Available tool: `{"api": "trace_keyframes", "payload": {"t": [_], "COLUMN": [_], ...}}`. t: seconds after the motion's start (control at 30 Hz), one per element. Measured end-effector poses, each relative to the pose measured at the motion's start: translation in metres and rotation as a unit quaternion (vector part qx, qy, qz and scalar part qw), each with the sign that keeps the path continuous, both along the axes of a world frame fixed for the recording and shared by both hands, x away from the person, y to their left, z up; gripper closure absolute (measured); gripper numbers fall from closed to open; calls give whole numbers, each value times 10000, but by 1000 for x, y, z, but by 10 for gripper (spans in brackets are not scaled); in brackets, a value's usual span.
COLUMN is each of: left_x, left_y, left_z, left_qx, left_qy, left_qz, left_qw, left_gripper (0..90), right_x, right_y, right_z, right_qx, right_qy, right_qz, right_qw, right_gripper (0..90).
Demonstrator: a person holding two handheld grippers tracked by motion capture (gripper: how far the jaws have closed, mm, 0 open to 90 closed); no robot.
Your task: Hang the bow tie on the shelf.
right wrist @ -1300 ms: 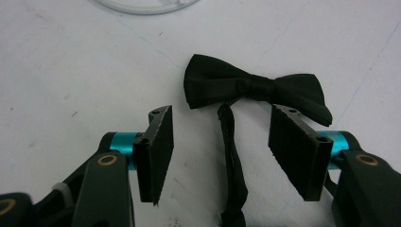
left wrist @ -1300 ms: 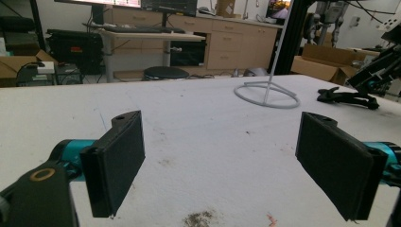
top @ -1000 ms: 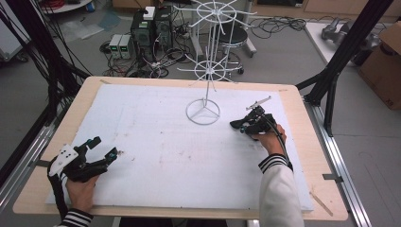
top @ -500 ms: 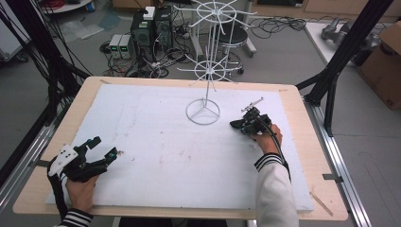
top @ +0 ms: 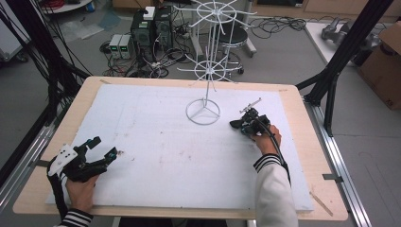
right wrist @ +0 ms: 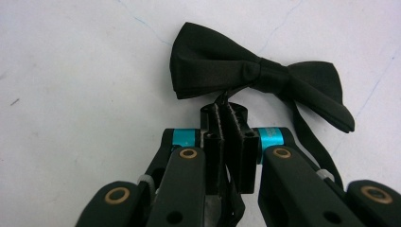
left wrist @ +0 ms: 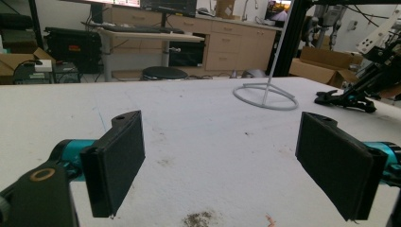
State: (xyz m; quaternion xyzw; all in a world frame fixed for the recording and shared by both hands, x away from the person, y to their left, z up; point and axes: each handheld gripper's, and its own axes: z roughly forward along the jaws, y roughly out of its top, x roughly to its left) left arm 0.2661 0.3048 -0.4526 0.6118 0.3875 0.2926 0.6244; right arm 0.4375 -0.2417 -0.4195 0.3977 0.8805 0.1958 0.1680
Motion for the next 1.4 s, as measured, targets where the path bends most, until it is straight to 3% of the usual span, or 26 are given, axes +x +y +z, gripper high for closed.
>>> {"api": "trace_keyframes", "payload": {"t": [0.3, 0.43, 0.8, 1.0, 1.17, 1.4], "left_x": [0, 0, 0, 0, 0, 0], "left_y": [0, 0, 0, -1, -1, -1], "left_z": [0, 0, 0, 0, 0, 0], "left_qx": [8, 18, 22, 25, 13, 19], "left_qy": [10, 5, -2, -8, -3, 7], "left_qz": [-4, -4, 2, 9, 10, 8], "left_qw": [10000, 10000, 10000, 10000, 10000, 10000], "left_gripper": [168, 168, 168, 168, 168, 168], "right_x": [-3, -5, -10, -14, -18, -21], "right_y": [-4, -3, -8, -14, -19, -21], "right_z": [8, 10, 20, 29, 38, 45], "right_qx": [422, 435, 765, 1075, 1475, 1735], "right_qy": [-241, -301, -592, -796, -1049, -1363], "right_qz": [-47, -30, -109, -194, -292, -356], "right_qw": [9988, 9986, 9952, 9908, 9831, 9747], "right_gripper": [851, 851, 851, 851, 851, 851]}}
